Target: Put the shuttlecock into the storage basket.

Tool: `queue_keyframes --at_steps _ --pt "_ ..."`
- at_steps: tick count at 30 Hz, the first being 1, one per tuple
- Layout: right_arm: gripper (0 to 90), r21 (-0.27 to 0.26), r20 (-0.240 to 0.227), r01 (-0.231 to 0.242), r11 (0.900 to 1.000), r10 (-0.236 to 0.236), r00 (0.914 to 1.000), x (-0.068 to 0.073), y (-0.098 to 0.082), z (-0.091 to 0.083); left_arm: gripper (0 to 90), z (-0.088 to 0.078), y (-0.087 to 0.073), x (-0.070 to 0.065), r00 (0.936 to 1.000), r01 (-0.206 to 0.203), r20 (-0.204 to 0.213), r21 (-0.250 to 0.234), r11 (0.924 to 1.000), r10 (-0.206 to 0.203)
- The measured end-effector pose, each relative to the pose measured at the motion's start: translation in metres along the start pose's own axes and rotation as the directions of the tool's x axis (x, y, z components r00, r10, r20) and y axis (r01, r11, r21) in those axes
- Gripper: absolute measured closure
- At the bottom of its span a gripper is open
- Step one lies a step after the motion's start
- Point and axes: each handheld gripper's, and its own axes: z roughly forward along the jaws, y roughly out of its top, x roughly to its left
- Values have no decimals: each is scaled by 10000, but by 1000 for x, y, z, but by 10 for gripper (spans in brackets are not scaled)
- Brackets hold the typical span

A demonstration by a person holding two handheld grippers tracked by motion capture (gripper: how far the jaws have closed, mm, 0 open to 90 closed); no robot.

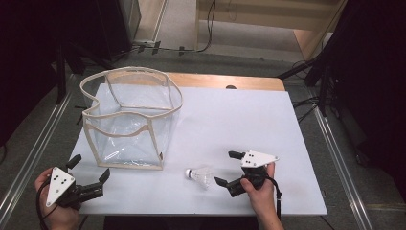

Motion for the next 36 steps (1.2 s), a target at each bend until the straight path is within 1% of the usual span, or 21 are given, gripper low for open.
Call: queue_keyframes --at_steps 6,8,19,20,21,23,29,33,36 --pt "0 343 -251 102 9994 -94 9996 1 3 10 0 0 0 0 10000 0 -7 -3 10000 0" --pt "0 438 -265 142 9989 -131 9996 1 4 13 0 0 0 0 10000 -4 -16 -5 10000 4" --pt "0 1094 -563 395 9932 -335 9979 2 8 28 0 1 0 -1 10000 -45 -8 21 10000 45" --pt "45 1156 -533 447 9923 -387 9978 2 8 29 0 1 0 -1 10000 -45 8 1 10000 45" --pt "57 1211 -475 444 9916 -389 9981 2 8 31 0 1 0 0 10000 -75 10 -1 10000 75" --pt "57 1306 -503 540 9900 -477 9976 2 9 33 0 1 0 -1 10000 -77 7 12 10000 77" --pt "57 1552 -795 529 9865 -409 9960 2 10 40 0 1 0 -1 10000 -95 16 18 10000 95" --pt "57 1773 -843 548 9826 -403 9956 3 10 45 0 1 0 -1 9999 -111 9 25 9999 111" --pt "57 1795 -1000 578 9821 -402 9942 2 9 45 0 1 0 -1 9999 -108 8 23 9999 108"
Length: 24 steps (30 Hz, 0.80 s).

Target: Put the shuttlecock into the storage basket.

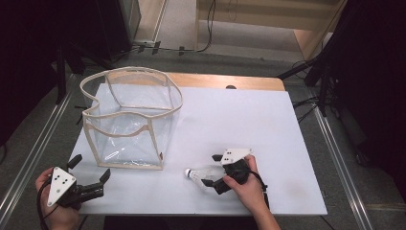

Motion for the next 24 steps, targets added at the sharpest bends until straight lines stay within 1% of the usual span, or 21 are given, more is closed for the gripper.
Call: queue_keyframes --at_steps 2,7,8,9,10,11,15,17,19,20,22,24 --pt "57 47 -79 46 10000 -46 10000 0 0 -1 0 0 0 0 10000 0 1 -2 10000 0" --pt "60 136 -32 54 9999 -53 10000 -2 -2 -5 0 0 0 0 10000 -1 6 5 10000 1" --pt "69 170 -37 20 9999 -19 10000 -2 -3 -6 0 0 0 0 10000 -1 4 6 10000 1" --pt "132 142 -34 32 9999 -31 10000 -3 -3 -6 0 0 0 0 10000 0 5 5 10000 0" --pt "147 123 -22 -15 9999 16 10000 -3 -3 -7 0 0 0 0 10000 5 6 6 10000 -5" --pt "147 127 -70 -71 9999 72 9999 -4 -4 -7 0 0 0 -1 10000 17 3 8 10000 -17" --pt "153 182 -196 19 9998 -16 9998 -4 -3 -3 0 0 0 0 10000 0 2 8 10000 0" --pt "184 236 -301 7 9997 1 9995 -4 -3 -1 0 0 0 -1 10000 20 2 10 10000 -20" --pt "209 349 -222 54 9994 -46 9997 -4 -3 1 0 0 0 -1 10000 18 4 8 10000 -18" --pt "219 402 -262 3 9992 7 9997 -4 -3 3 0 0 0 -1 10000 20 2 10 10000 -20" --pt "228 426 -403 78 9991 -61 9992 -3 -3 5 0 0 0 -1 10000 22 9 8 10000 -22" --pt "259 503 -395 86 9987 -66 9992 -2 -2 8 0 0 0 0 10000 21 1 9 10000 -21"
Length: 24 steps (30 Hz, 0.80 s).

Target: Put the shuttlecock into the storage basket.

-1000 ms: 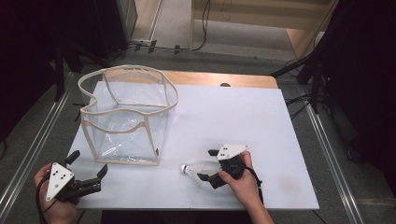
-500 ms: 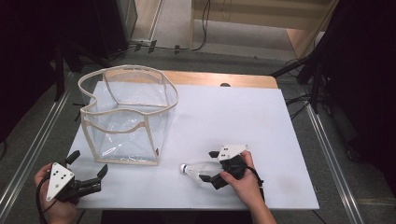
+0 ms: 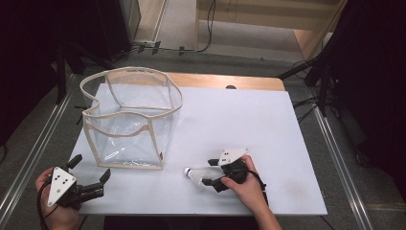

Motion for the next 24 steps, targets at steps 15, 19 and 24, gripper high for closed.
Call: queue_keyframes --at_steps 15,19,24 --pt "515 286 -16 283 9992 -282 9996 8 10 19 0 0 0 0 10000 1 7 -4 10000 -1" --pt "605 353 126 407 9985 -411 9991 11 12 23 0 0 0 0 10000 1 11 -4 10000 -1" --pt "732 316 129 622 9976 -626 9980 14 14 25 0 0 0 0 10000 -2 8 0 10000 2"
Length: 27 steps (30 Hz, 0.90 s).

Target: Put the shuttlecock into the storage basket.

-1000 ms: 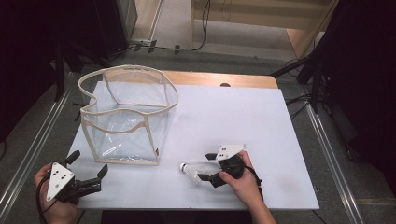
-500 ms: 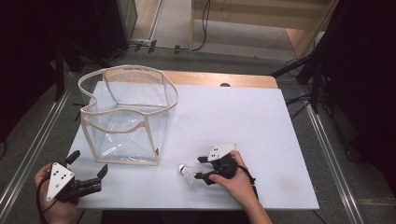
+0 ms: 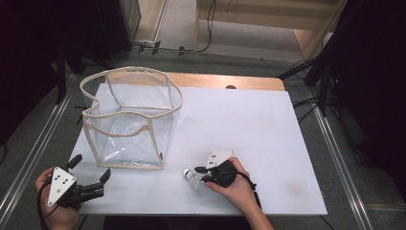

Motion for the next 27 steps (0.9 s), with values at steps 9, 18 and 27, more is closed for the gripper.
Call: queue_keyframes --at_steps 9,18,27 --pt "841 -279 1 88 9996 -88 10000 2 3 -4 0 0 0 0 10000 -1 -1 -2 10000 1" --pt "838 -712 137 -10 9975 20 9999 -1 7 -12 0 0 0 0 10000 -16 -1 17 10000 16" --pt "830 -1095 148 -66 9940 82 9999 -5 13 -23 0 0 0 0 10000 -19 -16 34 10000 19"
